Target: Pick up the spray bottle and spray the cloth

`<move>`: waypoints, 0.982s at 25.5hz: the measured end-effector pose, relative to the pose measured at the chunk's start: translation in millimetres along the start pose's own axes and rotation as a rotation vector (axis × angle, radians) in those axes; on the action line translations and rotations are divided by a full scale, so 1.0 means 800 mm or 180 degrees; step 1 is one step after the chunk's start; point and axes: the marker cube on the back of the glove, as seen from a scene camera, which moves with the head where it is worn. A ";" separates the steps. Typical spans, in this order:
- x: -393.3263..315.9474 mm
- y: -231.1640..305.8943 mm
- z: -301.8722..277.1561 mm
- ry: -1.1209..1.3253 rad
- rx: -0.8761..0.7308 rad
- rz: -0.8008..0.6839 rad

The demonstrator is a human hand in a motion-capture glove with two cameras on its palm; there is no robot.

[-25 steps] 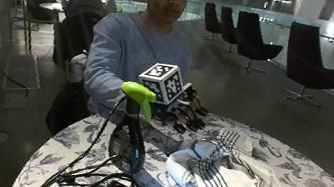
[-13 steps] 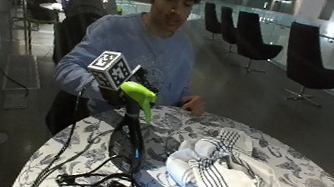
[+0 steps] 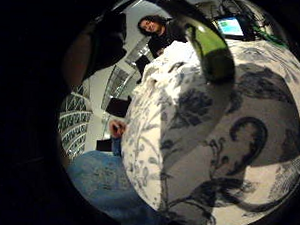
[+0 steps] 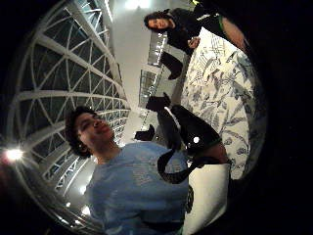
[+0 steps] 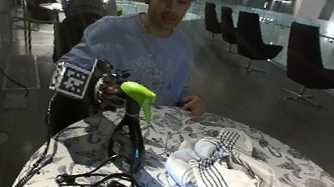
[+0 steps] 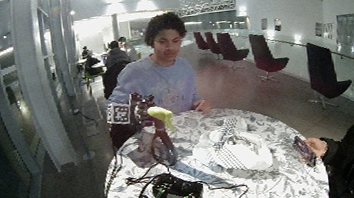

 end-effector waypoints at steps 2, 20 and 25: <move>0.007 -0.002 -0.008 0.0055 0.0092 0.0036; 0.103 -0.141 -0.017 -0.0017 0.0573 0.0544; 0.114 -0.171 -0.001 -0.0017 0.0374 0.0553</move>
